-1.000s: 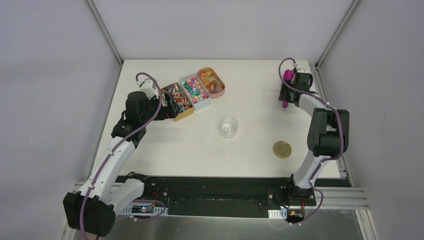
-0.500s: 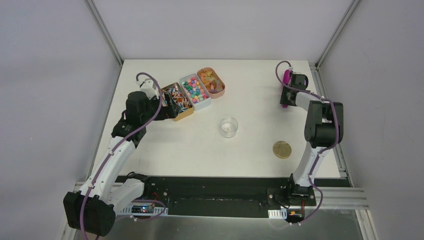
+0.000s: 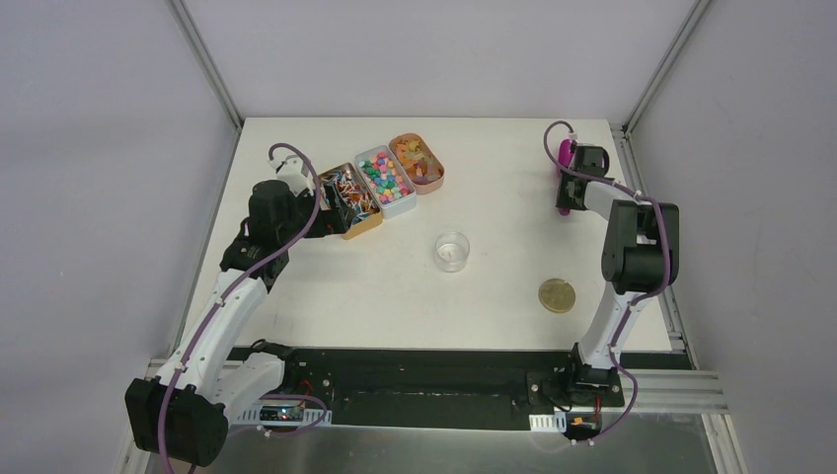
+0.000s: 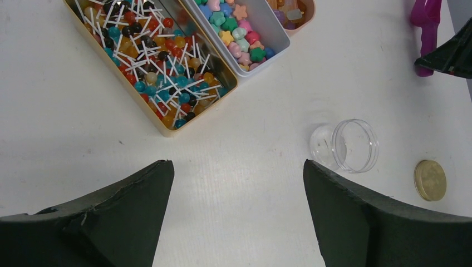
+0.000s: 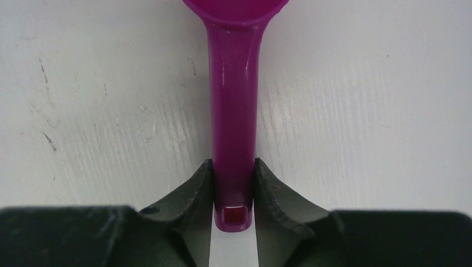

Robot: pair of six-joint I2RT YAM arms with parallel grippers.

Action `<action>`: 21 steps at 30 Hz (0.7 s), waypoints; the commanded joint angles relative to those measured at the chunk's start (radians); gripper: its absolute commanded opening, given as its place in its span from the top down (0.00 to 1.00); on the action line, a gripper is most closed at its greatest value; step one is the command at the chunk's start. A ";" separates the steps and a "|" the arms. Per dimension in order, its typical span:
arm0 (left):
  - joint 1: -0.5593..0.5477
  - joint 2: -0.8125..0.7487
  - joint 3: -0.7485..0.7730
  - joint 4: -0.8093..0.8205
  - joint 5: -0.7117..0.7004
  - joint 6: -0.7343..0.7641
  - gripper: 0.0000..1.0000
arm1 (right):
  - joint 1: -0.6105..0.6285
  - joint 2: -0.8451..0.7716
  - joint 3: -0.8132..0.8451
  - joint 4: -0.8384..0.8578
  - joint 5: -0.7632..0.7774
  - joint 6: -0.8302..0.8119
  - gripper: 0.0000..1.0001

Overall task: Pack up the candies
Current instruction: Pick up the spatula from the center of the board.

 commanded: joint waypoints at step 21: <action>0.004 0.046 0.069 0.126 0.168 -0.071 0.22 | 0.247 -0.508 0.000 -0.264 -0.244 0.010 1.00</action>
